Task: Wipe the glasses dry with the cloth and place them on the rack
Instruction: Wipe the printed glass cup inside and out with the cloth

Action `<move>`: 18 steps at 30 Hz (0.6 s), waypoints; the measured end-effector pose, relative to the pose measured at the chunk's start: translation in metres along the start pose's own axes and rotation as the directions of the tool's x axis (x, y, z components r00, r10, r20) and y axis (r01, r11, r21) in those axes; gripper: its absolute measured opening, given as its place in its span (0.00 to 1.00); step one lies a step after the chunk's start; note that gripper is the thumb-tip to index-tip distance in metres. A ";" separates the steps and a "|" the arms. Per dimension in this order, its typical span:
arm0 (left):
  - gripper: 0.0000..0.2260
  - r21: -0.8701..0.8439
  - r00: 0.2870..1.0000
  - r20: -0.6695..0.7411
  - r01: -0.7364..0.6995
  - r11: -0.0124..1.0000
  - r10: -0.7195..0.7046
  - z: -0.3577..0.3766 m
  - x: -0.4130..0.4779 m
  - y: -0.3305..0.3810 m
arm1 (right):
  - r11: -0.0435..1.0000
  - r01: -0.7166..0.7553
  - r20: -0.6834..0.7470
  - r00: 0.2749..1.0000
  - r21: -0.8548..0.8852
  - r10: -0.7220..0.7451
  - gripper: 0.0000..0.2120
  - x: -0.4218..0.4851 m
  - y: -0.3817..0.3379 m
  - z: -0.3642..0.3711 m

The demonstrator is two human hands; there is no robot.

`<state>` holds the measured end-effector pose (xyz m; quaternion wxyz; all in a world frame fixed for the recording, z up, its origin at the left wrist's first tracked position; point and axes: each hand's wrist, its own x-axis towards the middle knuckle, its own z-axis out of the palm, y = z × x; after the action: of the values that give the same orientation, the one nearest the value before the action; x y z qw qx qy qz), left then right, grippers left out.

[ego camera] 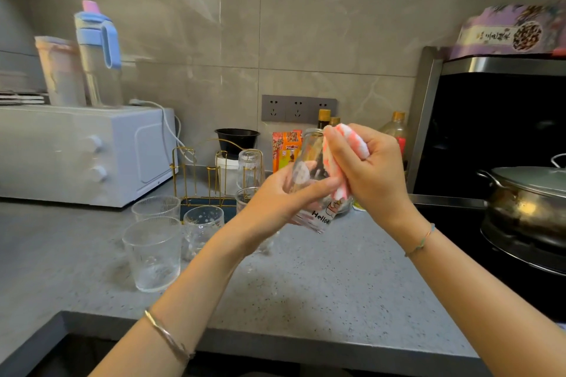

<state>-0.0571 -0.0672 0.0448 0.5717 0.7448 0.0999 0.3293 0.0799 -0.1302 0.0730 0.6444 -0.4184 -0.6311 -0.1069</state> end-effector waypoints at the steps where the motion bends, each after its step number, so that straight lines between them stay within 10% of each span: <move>1: 0.16 0.010 1.000 -0.018 -0.001 1.000 0.001 0.000 -0.001 -0.001 | 1.000 -0.001 -0.004 1.000 -0.007 0.001 0.20 0.000 0.000 0.001; 7: 0.38 -0.309 0.992 0.111 0.088 0.947 -0.056 -0.006 -0.006 -0.007 | 0.994 0.027 -0.036 0.999 0.104 -0.023 0.20 -0.001 -0.007 0.005; 13: 0.27 -0.729 0.892 0.451 0.349 0.589 0.030 -0.003 -0.008 -0.017 | 0.973 -0.023 -0.014 1.000 0.231 0.027 0.20 0.000 -0.008 0.009; 18: 0.28 -0.518 0.959 0.261 0.233 0.823 -0.108 -0.006 -0.003 -0.013 | 0.983 -0.060 -0.053 0.996 0.172 0.070 0.22 0.001 -0.004 0.002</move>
<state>-0.0602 -0.0600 0.0323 0.7939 0.5718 0.0051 0.2067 0.0760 -0.1312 0.0750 0.6993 -0.3789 -0.6046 -0.0437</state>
